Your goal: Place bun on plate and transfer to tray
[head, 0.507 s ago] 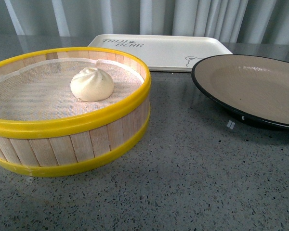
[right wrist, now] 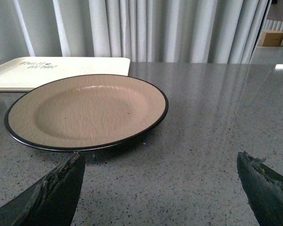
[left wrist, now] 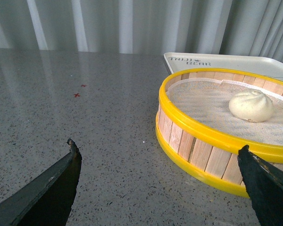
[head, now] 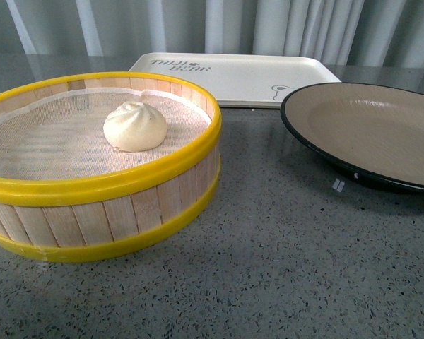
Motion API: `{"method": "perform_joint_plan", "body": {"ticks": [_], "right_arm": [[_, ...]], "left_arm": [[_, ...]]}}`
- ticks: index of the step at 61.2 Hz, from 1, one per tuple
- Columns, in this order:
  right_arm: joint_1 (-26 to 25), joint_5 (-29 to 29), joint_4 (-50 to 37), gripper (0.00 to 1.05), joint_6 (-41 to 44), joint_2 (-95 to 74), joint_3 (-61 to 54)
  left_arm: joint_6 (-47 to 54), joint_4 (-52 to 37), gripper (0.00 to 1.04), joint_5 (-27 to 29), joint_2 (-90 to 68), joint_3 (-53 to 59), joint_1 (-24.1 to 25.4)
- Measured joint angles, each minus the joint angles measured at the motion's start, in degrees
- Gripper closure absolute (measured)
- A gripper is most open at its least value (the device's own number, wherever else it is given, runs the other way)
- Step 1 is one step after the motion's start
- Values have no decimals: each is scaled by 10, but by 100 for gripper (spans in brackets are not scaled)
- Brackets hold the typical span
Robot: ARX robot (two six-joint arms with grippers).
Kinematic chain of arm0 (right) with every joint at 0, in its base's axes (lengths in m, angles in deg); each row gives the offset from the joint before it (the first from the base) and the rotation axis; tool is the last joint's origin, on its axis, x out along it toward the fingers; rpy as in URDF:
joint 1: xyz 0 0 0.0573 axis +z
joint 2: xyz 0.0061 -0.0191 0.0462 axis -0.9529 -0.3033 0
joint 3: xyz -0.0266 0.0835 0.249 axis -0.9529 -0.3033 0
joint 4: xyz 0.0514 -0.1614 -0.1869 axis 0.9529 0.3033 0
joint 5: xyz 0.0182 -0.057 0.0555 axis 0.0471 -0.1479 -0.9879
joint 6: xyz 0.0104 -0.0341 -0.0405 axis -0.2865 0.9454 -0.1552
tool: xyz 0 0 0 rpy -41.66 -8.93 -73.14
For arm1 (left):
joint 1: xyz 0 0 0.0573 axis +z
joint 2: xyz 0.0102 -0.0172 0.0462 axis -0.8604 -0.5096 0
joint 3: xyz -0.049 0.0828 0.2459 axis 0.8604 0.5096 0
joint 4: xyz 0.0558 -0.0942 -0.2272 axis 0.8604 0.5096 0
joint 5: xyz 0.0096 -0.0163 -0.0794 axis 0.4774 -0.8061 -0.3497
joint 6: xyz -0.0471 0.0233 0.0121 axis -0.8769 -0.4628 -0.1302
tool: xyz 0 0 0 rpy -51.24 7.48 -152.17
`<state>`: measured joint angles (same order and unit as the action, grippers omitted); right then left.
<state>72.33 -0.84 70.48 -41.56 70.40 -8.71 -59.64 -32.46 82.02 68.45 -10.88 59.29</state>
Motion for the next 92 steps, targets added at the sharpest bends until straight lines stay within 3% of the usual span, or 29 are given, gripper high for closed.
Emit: {"method": "perform_joint_plan", "body": {"ticks": [38, 43, 47, 57, 75, 79, 85, 92], "right_arm": [[0, 0, 0, 9, 0, 0, 0], [0, 0, 0, 9, 0, 0, 0], [0, 0, 0, 9, 0, 0, 0], [0, 0, 0, 9, 0, 0, 0], [0, 0, 0, 9, 0, 0, 0], [0, 0, 0, 9, 0, 0, 0], [0, 0, 0, 9, 0, 0, 0], [0, 0, 0, 9, 0, 0, 0]], "left_arm": [[0, 1, 7, -1, -1, -1, 0], [-12, 119, 7, -9, -69, -43, 2], [-20, 135, 7, -14, -108, -55, 8], [-43, 66, 7, -52, -157, -80, 64], [-73, -47, 7, -66, -285, -143, 110], [-87, -52, 7, -69, -346, -190, 103], [-122, 9, 7, -98, -434, -288, 71], [-132, 91, 7, -123, -521, -417, -19]]}}
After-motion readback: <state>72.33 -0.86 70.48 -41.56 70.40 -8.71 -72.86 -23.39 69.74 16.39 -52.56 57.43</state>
